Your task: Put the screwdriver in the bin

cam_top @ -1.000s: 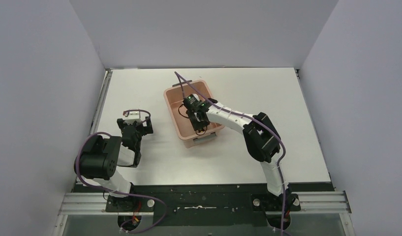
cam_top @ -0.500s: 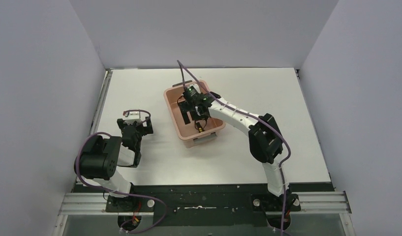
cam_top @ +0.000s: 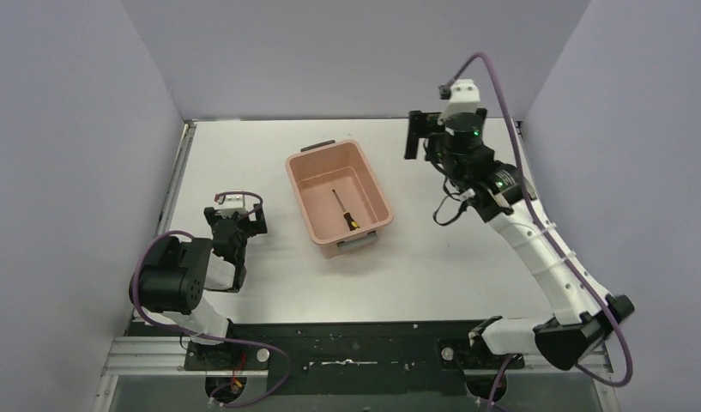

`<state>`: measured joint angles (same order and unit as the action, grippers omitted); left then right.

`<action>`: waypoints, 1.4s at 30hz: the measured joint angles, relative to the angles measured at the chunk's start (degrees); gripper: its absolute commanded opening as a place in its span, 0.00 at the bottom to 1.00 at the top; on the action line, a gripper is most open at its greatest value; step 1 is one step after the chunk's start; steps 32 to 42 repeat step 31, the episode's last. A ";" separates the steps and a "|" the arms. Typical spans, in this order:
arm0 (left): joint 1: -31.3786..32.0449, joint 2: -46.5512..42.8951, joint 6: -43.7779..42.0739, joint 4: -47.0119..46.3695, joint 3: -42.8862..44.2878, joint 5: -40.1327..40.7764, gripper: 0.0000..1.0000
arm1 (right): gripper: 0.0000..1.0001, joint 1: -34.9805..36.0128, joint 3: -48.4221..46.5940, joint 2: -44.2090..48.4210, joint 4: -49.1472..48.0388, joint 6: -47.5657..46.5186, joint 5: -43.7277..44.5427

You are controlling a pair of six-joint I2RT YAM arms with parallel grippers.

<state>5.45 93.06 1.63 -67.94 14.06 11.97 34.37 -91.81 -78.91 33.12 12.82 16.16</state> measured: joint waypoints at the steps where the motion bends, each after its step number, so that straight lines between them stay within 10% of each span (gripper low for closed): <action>1: 0.00 0.00 0.00 0.00 0.00 0.00 0.97 | 1.00 -2.36 3.67 3.52 -1.51 -0.68 1.40; 19: 0.00 0.00 0.02 0.00 0.00 0.00 0.97 | 1.00 -19.71 70.34 35.54 -35.98 -9.35 8.61; 42: 0.00 0.00 0.02 0.02 0.00 -0.02 0.97 | 1.00 -19.71 79.76 34.42 -49.33 -8.94 8.50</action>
